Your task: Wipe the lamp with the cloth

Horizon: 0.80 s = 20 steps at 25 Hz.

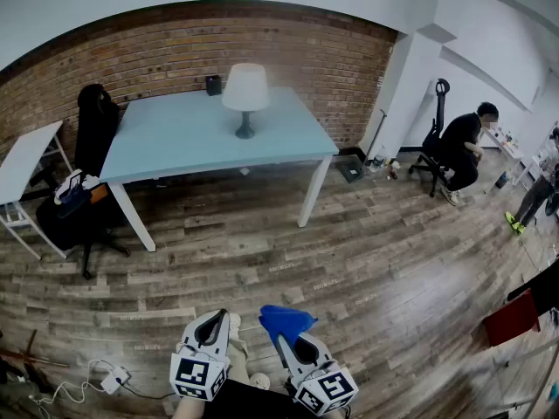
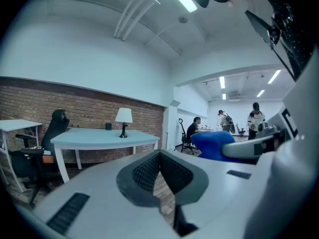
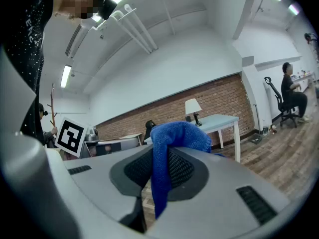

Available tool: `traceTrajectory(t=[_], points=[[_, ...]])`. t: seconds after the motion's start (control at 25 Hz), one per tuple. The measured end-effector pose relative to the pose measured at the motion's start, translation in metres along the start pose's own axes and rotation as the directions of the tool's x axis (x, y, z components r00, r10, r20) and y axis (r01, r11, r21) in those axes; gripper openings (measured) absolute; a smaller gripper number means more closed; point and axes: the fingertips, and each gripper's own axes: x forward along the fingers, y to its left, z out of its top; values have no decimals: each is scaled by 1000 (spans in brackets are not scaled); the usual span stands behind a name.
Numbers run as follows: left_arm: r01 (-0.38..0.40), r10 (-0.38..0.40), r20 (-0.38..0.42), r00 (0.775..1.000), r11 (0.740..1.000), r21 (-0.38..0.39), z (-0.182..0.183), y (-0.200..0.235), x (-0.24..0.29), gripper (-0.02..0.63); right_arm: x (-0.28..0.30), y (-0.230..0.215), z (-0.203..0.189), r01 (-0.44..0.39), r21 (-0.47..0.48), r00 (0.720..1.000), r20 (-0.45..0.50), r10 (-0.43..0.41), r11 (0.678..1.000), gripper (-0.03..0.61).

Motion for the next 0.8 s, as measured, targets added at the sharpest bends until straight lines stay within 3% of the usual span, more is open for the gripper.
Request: traceTrajectory(t=[0.52, 0.8], points=[[31, -31, -4, 999, 999, 24, 10, 16, 65, 9, 44, -48, 12, 29, 14, 1000, 4, -29, 999, 61], [59, -59, -5, 998, 997, 46, 20, 45, 125, 9, 103, -94, 29, 61, 21, 998, 8, -61, 998, 61]])
